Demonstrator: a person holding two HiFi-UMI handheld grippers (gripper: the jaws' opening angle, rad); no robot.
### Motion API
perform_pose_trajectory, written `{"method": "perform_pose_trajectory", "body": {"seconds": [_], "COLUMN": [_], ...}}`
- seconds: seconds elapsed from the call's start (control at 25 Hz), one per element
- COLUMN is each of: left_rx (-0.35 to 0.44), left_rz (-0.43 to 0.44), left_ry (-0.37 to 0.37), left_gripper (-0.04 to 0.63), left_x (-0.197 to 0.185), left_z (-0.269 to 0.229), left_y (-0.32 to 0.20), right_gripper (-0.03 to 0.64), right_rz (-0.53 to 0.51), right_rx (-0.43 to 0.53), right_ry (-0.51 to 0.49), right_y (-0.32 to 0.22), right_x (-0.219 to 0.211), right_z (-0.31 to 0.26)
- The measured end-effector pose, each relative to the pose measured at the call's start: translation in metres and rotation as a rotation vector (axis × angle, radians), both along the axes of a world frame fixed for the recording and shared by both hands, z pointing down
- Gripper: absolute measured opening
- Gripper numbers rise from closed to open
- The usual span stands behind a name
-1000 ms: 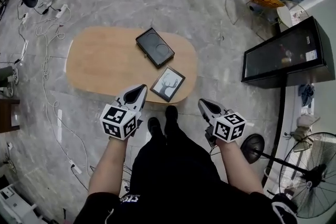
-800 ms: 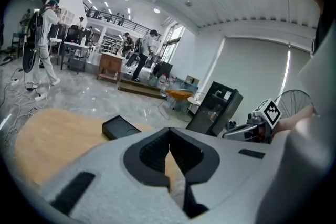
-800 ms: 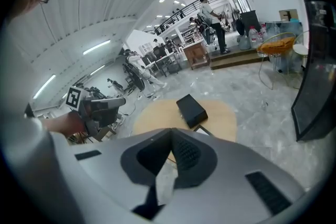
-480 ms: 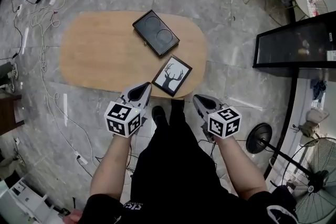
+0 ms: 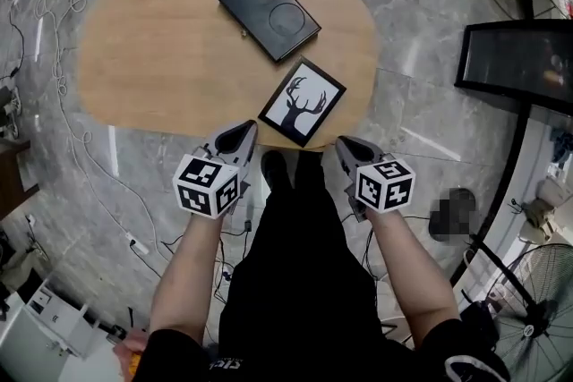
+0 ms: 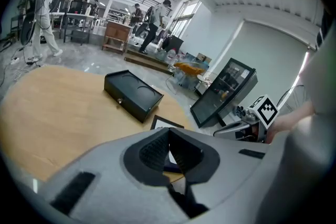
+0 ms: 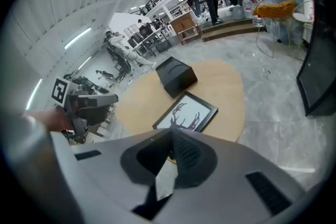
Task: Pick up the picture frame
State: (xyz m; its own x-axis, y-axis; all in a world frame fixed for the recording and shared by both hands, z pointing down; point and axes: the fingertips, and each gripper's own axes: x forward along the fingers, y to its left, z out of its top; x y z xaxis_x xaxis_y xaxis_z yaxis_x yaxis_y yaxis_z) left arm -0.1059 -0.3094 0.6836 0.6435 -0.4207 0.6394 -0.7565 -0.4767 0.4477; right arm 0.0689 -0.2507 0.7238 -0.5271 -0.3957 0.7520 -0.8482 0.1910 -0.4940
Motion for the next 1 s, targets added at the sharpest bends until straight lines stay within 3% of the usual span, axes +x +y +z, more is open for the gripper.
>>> {"method": "perform_pose_trajectory", "body": {"seconds": [0.28,0.56,0.8,1.0], "left_rx": [-0.07,-0.083,-0.066,-0.063], "left_rz": [0.041,0.055,0.036,0.014], "left_ry": [-0.031,-0.056,-0.074,-0.058], "left_gripper": [0.009,0.009,0.011,0.019], "left_x": [0.006,0.006,0.004,0.001], "left_z": [0.062,0.101,0.117,0.115], "left_y": [0.002,-0.005,-0.009,-0.004], "right_gripper": [0.043,0.155,0.221,0.227], "right_rz": [0.036,0.08,0.057,0.042], "right_rx": [-0.093,-0.193,-0.227,-0.227], "right_ry": [0.022,0.049,0.127,0.225], "right_y": [-0.001,0.001,-0.009,-0.019], "right_x": [-0.001,-0.01,-0.012,-0.013], "right_z": [0.07,0.118,0.136,0.141]}}
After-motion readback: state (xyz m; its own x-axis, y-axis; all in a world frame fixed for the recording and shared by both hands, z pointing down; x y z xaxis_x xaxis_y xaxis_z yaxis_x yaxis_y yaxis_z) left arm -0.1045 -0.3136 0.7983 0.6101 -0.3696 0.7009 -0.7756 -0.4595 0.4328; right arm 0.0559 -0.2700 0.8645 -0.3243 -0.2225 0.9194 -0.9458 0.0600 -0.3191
